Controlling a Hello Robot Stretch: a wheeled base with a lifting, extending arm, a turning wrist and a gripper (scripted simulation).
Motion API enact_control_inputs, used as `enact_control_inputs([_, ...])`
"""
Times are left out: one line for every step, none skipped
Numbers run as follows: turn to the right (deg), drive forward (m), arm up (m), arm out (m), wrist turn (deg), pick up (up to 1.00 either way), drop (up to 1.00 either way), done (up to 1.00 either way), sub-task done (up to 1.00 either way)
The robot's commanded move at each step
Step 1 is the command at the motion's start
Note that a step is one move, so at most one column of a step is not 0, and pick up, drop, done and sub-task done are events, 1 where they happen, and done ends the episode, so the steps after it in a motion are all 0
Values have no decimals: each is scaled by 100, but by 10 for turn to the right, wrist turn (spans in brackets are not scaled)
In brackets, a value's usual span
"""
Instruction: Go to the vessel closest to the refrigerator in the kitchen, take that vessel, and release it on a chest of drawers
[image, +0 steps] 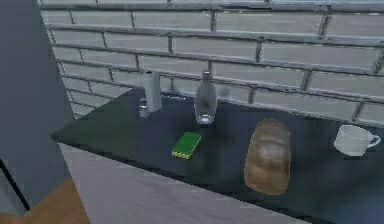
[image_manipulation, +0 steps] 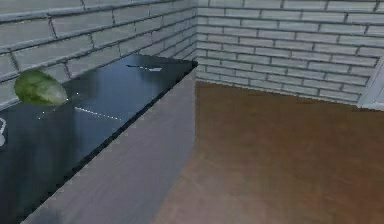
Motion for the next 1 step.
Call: enact_control_inputs([300, 0, 0, 0, 0, 0, 0, 0, 0])
